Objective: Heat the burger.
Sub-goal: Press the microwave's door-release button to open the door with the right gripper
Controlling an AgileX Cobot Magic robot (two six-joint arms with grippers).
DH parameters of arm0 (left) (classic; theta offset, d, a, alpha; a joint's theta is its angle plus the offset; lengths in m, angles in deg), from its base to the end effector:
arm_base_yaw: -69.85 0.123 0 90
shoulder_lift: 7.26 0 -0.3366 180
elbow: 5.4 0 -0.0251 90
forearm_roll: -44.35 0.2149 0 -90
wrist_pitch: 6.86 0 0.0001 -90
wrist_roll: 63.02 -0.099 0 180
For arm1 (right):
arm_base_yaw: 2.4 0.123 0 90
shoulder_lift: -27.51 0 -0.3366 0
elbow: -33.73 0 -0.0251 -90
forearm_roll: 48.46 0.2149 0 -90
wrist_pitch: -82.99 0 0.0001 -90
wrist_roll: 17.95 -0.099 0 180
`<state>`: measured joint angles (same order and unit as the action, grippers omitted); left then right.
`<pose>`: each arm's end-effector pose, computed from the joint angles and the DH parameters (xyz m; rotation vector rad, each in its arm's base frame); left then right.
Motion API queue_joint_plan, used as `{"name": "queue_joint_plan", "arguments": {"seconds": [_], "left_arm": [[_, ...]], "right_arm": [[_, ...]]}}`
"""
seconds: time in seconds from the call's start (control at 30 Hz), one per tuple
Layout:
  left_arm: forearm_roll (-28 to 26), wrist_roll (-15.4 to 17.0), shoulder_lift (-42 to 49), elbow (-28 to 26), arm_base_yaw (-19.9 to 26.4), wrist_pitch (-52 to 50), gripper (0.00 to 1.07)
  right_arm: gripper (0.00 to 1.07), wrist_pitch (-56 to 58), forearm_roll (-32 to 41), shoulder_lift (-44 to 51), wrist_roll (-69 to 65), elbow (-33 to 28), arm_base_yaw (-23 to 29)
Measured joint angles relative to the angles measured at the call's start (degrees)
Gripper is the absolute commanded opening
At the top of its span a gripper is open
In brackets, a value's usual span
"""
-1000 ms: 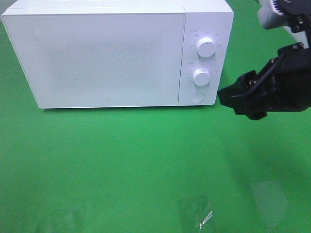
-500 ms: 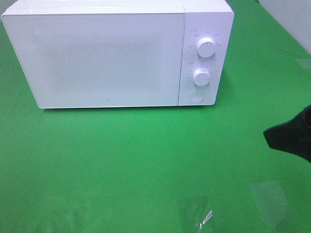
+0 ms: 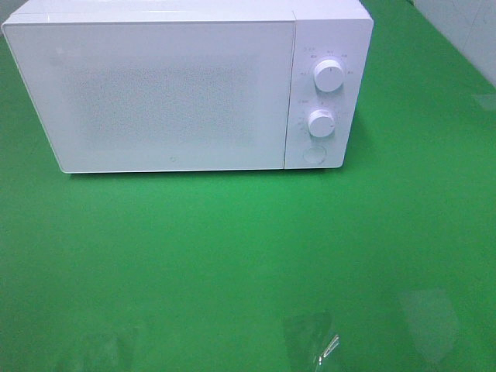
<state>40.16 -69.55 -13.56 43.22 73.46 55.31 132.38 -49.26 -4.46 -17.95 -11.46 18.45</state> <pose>-0.0846 -0.0118 0.2590 0.0575 2.0407 0.0233 -0.0016 -0.0017 0.3144 -0.4049 2.1775 0.1853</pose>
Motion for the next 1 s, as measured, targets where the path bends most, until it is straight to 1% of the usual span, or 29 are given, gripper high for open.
{"name": "queue_joint_plan", "arguments": {"seconds": [0.03,0.1,0.13,0.17,0.27,0.3,0.33,0.4,0.43,0.47,0.63,0.7,1.0], "left_arm": [[0.00,0.00,0.00,0.00,0.00,0.00,1.01],[0.00,0.00,0.00,0.00,0.00,0.00,1.01],[0.00,0.00,0.00,0.00,0.00,0.00,1.01],[0.00,0.00,0.00,0.00,0.00,0.00,1.01],[0.00,0.00,0.00,0.00,0.00,0.00,1.01],[0.00,0.00,0.00,0.00,0.00,0.00,1.01],[0.00,0.00,0.00,0.00,0.00,0.00,1.01],[0.00,0.00,0.00,0.00,0.00,0.00,1.01],[0.00,0.00,0.00,0.00,0.00,0.00,1.01],[0.00,0.00,0.00,0.00,0.00,0.00,1.01],[0.00,0.00,0.00,0.00,0.00,0.00,1.01],[0.00,0.00,0.00,0.00,0.00,0.00,1.01],[0.00,0.00,0.00,0.00,0.00,0.00,1.01]], "right_arm": [[0.76,0.00,0.00,0.00,0.00,0.00,0.00],[0.76,1.60,-0.06,6.93,0.00,0.00,-4.13],[0.76,1.60,-0.06,6.93,0.00,0.00,-4.13],[0.76,1.89,-0.06,10.31,0.00,-0.29,-5.50],[0.76,1.89,-0.06,11.97,0.00,-0.69,-6.13],[0.76,2.18,-0.06,14.78,0.00,-1.60,-7.28],[0.76,2.18,-0.06,14.78,0.00,-1.60,-7.28],[0.76,2.75,-0.06,19.71,0.00,-3.38,-10.03],[0.76,2.75,-0.06,19.71,0.00,-3.38,-10.03],[0.76,3.15,-0.06,21.72,0.00,-3.55,-10.94],[0.76,3.32,-0.06,23.95,0.00,-3.72,-11.17],[0.76,5.16,-0.06,25.61,0.00,-4.81,-11.34],[0.76,6.07,-0.06,25.61,0.00,-5.04,-11.34]]}}
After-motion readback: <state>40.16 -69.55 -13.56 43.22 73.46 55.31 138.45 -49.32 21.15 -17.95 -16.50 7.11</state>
